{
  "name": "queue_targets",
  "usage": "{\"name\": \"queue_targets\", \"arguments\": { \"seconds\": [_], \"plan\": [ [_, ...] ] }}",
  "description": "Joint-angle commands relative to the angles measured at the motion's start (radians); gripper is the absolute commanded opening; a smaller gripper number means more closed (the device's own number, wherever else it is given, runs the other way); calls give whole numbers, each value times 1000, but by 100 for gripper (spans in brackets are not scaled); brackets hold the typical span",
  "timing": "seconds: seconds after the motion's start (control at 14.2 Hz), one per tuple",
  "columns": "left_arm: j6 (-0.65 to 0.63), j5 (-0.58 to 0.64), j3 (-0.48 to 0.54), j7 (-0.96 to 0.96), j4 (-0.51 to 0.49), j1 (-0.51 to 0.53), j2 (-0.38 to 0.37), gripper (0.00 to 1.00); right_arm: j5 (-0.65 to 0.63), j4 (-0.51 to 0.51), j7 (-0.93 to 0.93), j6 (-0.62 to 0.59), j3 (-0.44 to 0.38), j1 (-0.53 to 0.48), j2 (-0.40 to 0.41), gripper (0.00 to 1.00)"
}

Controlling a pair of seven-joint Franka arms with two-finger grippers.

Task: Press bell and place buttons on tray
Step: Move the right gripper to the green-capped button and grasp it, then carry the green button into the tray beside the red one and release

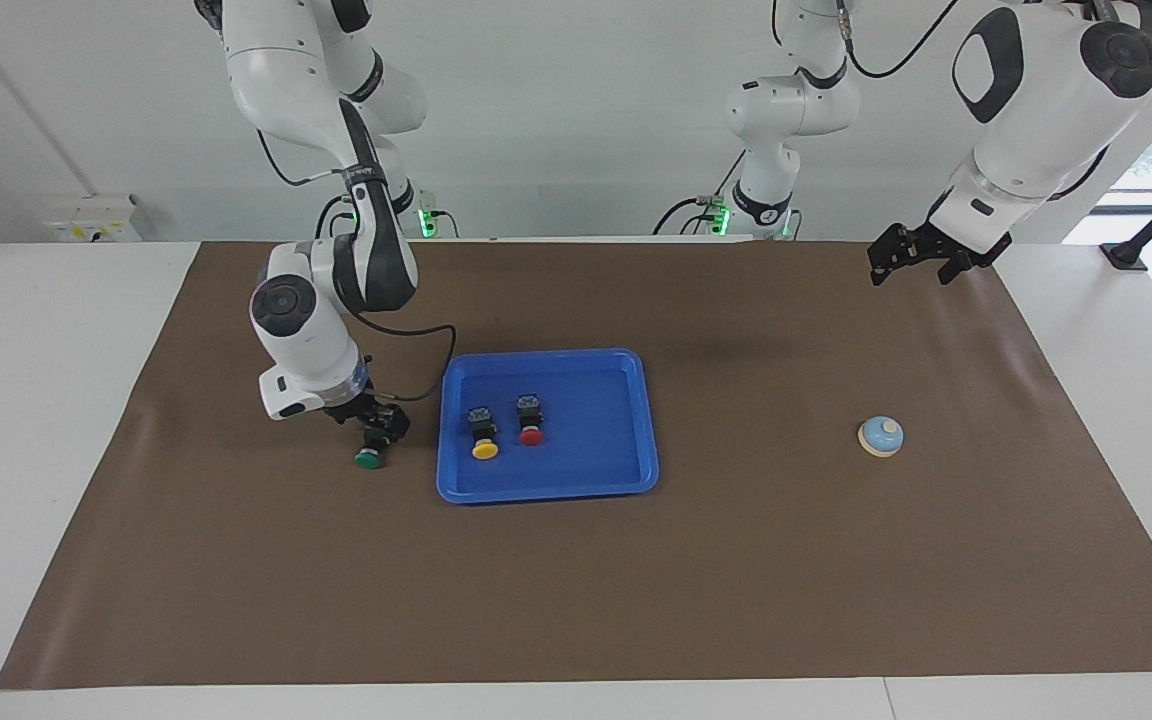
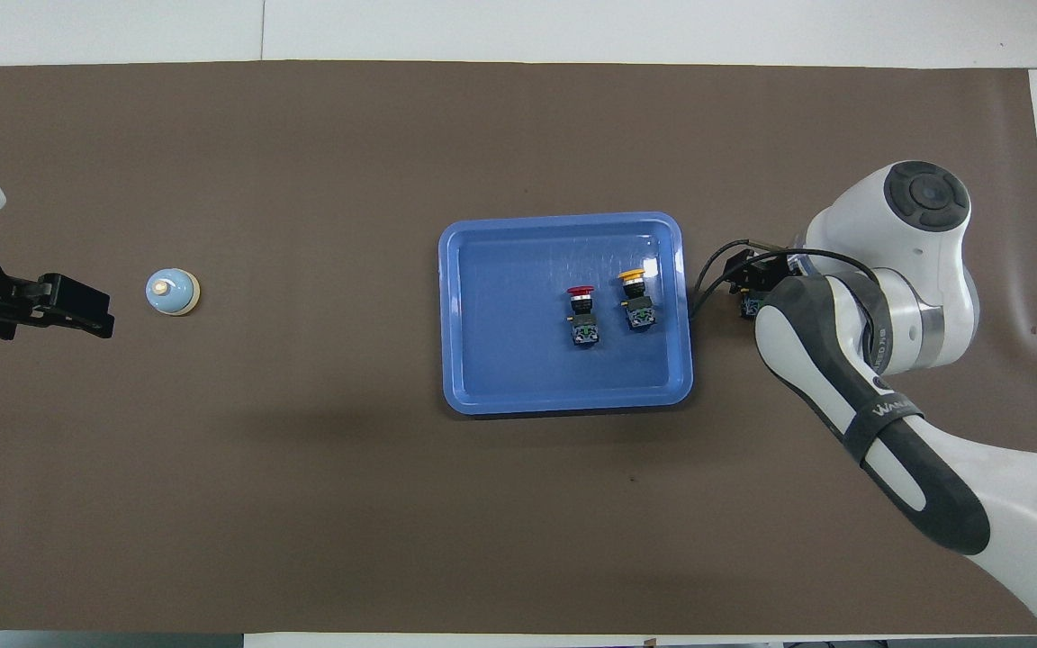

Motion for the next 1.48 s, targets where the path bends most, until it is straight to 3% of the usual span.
{"name": "queue_targets", "arguments": {
  "seconds": [0.0, 0.21, 0.28, 0.35, 0.42, 0.49, 0.7, 0.92, 1.06, 1.27, 1.41],
  "plan": [
    [-5, 0, 2, -8, 4, 1, -9, 100, -2, -54, 6, 77, 10, -9, -5, 96],
    [-5, 0, 2, -8, 4, 1, -9, 100, -2, -56, -56, 79, 10, -11, -5, 65],
    [-5, 0, 2, -8, 4, 1, -8, 100, -2, -56, -75, 77, 10, -11, -5, 50],
    [-5, 0, 2, -8, 4, 1, -9, 100, -2, -54, -84, 76, 10, -11, -5, 25],
    [-5, 0, 2, -8, 4, 1, -9, 100, -2, -54, -102, 74, 10, -11, -5, 8],
    [-5, 0, 2, -8, 4, 1, -8, 100, -2, -51, -145, 73, 10, -11, -5, 0],
    [-5, 0, 2, -8, 4, 1, -9, 100, -4, 14, -250, 4, 18, 0, -6, 0],
    [-5, 0, 2, -8, 4, 1, -9, 100, -2, 267, -253, -233, 24, 135, 36, 0],
    [-5, 0, 2, -8, 4, 1, -8, 100, -2, 370, -254, -297, 24, 222, 66, 0],
    [-5, 0, 2, -8, 4, 1, -8, 100, 12, 392, -256, -315, 24, 363, 78, 0],
    [-5, 0, 2, -8, 4, 1, -9, 100, 13, 394, -256, -305, 24, 371, 106, 0]
  ]
}}
